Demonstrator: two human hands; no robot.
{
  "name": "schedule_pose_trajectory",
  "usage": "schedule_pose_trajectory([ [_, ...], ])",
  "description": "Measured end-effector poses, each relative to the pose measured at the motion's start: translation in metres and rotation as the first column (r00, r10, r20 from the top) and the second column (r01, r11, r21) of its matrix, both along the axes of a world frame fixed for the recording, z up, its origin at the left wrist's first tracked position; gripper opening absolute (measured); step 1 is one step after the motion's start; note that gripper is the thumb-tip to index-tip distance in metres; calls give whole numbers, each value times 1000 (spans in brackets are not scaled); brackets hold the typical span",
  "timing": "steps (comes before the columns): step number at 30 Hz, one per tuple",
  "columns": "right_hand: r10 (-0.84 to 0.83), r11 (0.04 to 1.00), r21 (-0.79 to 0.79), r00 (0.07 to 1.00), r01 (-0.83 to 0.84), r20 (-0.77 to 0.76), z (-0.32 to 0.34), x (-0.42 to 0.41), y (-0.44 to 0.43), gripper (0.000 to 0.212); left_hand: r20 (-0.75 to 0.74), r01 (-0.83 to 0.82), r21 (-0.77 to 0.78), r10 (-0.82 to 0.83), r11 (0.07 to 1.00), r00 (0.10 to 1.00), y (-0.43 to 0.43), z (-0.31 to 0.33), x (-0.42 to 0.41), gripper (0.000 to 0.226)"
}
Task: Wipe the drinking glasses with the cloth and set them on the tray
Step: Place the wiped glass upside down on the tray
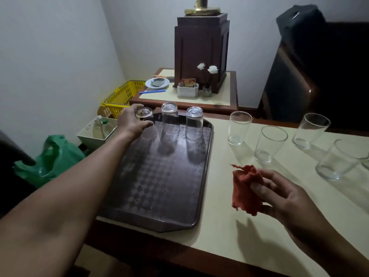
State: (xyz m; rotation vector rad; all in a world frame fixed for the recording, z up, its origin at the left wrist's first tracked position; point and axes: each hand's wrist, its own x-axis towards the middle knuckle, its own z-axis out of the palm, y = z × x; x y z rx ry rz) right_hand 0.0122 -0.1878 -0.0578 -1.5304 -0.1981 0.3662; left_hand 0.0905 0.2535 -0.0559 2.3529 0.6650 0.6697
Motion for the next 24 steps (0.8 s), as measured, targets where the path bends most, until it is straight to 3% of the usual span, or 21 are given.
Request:
schedule_pose_trajectory([
  [9, 3, 1000, 0, 1000, -3, 11, -7, 20, -2, 31, -27, -27, -93, 24, 995, 999, 8, 7, 31, 79],
  [11, 6, 1000, -10, 1000, -6, 29, -7, 20, -5, 52, 29, -47, -123, 51, 991, 998, -5, 8, 23, 86],
  [12, -6, 1000, -12, 1000, 7, 29, -7, 20, -8, 54, 71, -73, -103, 80, 992, 994, -15, 7, 16, 81],
  [14, -28, 1000, 1, 999, 28, 21, -6, 22, -14, 34, 211, -94, -34, 99, 995, 972, -44, 3, 0, 60],
  [16, -53, 999, -7, 998, 53, 17, -6, 24, -22, 30, 307, 9, 9, -11, 1000, 952, -89, 2, -15, 42],
  [19, -82, 996, -33, 997, 82, 14, -5, 23, -36, 40, 255, 291, 72, -300, 954, 919, -168, -3, -22, 31],
  [22, -169, 985, -28, 986, 169, -6, -2, 20, -56, 50, 120, 502, -151, -488, 852, 864, -247, -19, -13, 43],
  [24, -195, 979, -55, 981, 196, 15, 3, 16, -75, 41, -26, 497, -315, -531, 808, 847, -285, -36, 0, 69],
])
